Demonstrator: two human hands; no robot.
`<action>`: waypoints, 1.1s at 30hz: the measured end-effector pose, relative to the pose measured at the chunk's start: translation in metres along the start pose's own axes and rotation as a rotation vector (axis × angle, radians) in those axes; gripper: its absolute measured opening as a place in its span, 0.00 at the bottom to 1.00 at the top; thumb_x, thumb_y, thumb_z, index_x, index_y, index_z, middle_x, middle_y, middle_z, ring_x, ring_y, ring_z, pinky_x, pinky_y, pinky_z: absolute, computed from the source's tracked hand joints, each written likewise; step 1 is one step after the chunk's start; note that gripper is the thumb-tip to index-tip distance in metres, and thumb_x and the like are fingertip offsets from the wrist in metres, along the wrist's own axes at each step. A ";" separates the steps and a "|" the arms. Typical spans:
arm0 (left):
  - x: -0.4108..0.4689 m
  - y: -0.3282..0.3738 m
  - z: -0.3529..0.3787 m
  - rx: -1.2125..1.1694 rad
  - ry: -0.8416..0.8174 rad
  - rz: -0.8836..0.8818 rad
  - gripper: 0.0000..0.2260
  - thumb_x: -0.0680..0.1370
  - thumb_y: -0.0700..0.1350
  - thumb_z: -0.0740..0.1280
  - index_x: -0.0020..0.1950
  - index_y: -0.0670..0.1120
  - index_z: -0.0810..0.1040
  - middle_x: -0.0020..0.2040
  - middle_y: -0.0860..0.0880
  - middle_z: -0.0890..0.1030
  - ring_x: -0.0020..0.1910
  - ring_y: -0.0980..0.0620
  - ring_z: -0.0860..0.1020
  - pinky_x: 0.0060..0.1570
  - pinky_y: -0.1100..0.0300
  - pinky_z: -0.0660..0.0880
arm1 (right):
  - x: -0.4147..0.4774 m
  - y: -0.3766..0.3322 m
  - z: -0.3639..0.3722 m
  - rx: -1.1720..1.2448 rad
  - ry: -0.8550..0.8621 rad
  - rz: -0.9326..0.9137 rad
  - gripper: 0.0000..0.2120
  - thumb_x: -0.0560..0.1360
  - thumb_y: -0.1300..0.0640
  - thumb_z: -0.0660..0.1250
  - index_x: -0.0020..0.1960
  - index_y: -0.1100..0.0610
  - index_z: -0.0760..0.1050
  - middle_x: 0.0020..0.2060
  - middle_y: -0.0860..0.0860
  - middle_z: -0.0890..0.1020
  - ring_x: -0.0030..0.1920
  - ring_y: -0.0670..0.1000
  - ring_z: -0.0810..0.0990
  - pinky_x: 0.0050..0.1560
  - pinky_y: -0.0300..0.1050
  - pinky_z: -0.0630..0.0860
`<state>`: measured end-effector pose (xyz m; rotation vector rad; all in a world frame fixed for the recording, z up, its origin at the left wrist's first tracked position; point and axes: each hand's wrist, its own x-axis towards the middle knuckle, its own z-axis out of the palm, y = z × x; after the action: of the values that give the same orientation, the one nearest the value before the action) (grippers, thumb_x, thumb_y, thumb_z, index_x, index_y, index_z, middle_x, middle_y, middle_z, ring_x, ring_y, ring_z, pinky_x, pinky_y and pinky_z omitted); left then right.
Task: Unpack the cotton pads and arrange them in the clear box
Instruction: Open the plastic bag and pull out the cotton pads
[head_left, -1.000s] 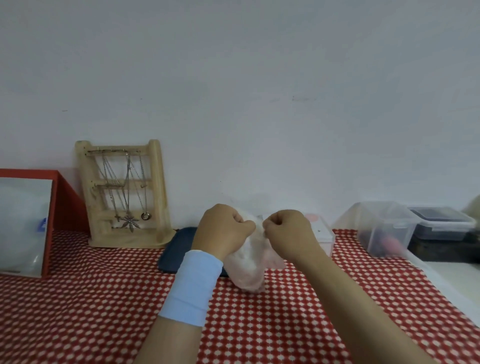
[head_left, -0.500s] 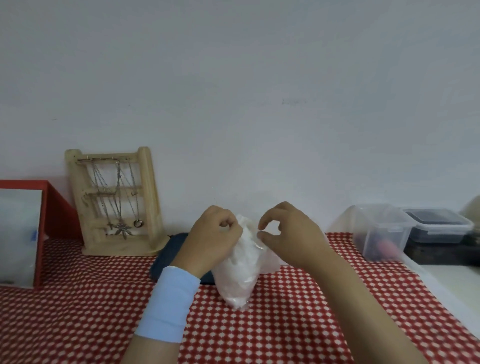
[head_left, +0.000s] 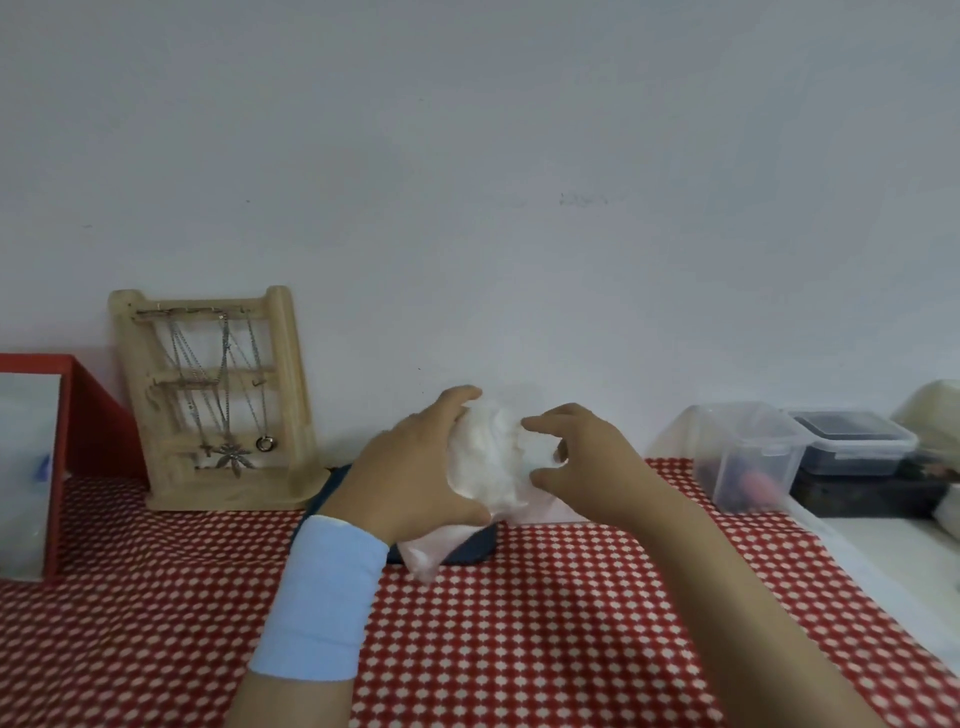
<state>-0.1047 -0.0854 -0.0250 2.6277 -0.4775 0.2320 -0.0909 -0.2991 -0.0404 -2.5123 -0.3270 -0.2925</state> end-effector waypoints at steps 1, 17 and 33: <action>-0.001 -0.001 0.001 0.033 -0.018 0.000 0.53 0.62 0.58 0.81 0.76 0.67 0.50 0.75 0.58 0.69 0.68 0.51 0.73 0.64 0.51 0.76 | -0.002 -0.003 0.000 -0.027 0.021 -0.012 0.24 0.75 0.55 0.74 0.69 0.45 0.76 0.66 0.43 0.73 0.55 0.42 0.73 0.56 0.34 0.70; 0.002 -0.013 0.028 -0.120 -0.231 -0.001 0.49 0.63 0.54 0.81 0.78 0.66 0.57 0.71 0.60 0.73 0.65 0.56 0.75 0.63 0.57 0.75 | -0.011 -0.032 0.024 0.096 -0.172 0.225 0.19 0.74 0.52 0.73 0.64 0.50 0.76 0.52 0.49 0.83 0.52 0.52 0.83 0.52 0.47 0.81; -0.014 0.040 0.033 0.379 -0.285 0.003 0.55 0.68 0.51 0.80 0.82 0.59 0.45 0.77 0.52 0.69 0.69 0.46 0.74 0.67 0.52 0.69 | -0.049 0.002 -0.008 0.386 -0.002 0.281 0.12 0.68 0.59 0.78 0.51 0.58 0.84 0.44 0.52 0.86 0.47 0.51 0.85 0.52 0.51 0.83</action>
<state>-0.1300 -0.1296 -0.0415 3.0501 -0.5787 -0.0617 -0.1379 -0.3132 -0.0489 -2.1410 -0.0231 -0.1013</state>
